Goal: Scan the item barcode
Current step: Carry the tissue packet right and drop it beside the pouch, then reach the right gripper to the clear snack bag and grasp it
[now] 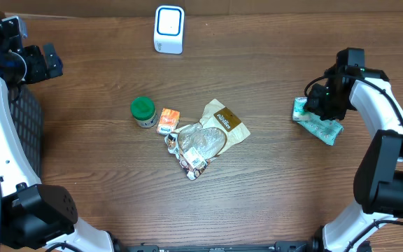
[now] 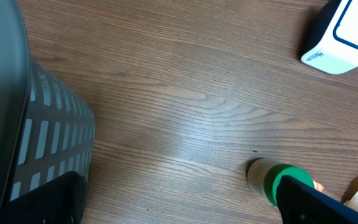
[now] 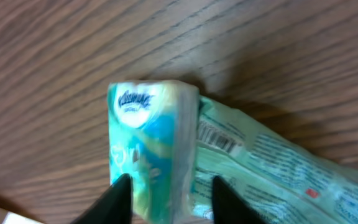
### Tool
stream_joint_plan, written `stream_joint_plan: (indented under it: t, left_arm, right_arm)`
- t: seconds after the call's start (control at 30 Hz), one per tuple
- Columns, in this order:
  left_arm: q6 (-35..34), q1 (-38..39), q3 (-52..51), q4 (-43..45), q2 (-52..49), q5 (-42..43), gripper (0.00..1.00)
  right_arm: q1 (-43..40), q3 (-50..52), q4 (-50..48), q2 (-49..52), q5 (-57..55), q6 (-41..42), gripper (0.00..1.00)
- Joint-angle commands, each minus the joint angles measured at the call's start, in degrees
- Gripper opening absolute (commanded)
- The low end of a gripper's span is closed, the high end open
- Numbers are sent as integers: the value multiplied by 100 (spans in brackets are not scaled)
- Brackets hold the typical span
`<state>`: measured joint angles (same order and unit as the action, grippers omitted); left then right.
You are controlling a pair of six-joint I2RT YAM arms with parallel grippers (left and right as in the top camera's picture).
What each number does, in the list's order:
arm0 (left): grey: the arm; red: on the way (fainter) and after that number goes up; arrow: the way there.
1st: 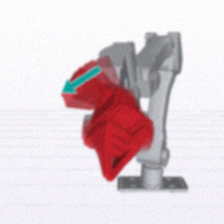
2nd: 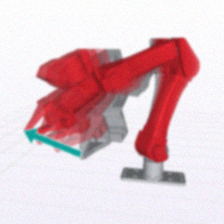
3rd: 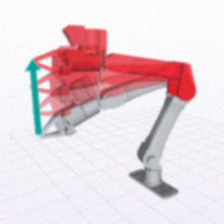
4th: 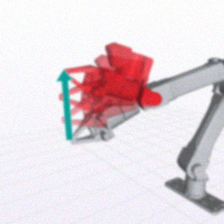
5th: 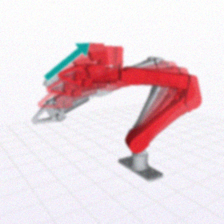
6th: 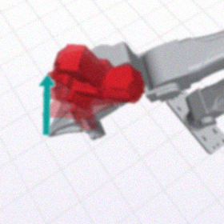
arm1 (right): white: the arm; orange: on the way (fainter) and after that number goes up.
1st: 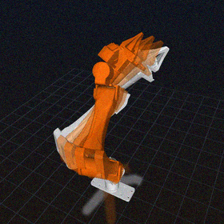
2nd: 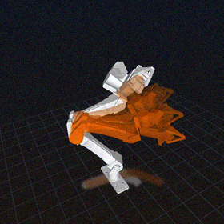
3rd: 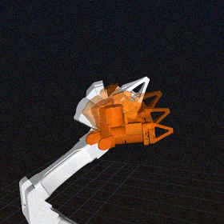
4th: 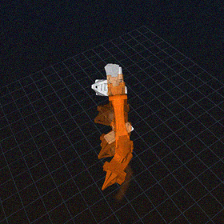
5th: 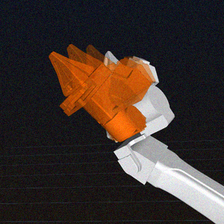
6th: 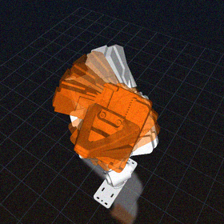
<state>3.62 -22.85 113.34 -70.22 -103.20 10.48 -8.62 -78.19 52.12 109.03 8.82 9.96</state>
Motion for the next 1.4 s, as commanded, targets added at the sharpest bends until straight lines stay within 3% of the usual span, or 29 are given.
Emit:
stream_joint_plan:
  t: [0.0,0.3,0.47,0.6,0.73,0.8,0.93,1.1,1.37]
  left_arm:
    - [155,37,26,15,-33,0,99]
    - [155,37,26,17,-33,0,100]
    - [155,37,26,15,-33,0,99]
    - [155,37,26,17,-33,2,99]
    - [155,37,26,17,-33,0,100]
    - [155,37,26,17,-33,0,100]
    - [155,37,26,15,-33,2,100]
    - [155,37,26,15,-33,2,100]
    - [155,37,26,15,-33,0,100]
  right_arm:
    - [-13,-72,22,-81,616,57,45]
    - [271,-1086,1040,-92,2299,48,46]
    - [1493,-1152,710,-83,2557,256,47]
    - [2761,-1152,-332,-22,1639,778,52]
    - [3622,-1152,-1152,221,-341,-450,51]
    - [3698,-1152,-1300,332,-586,-1019,45]
    - [3713,-1416,-970,627,-581,-1921,41]
    - [3733,-1766,-160,1091,-621,-2789,47]
    - [3891,-1832,184,1340,-728,-2949,55]
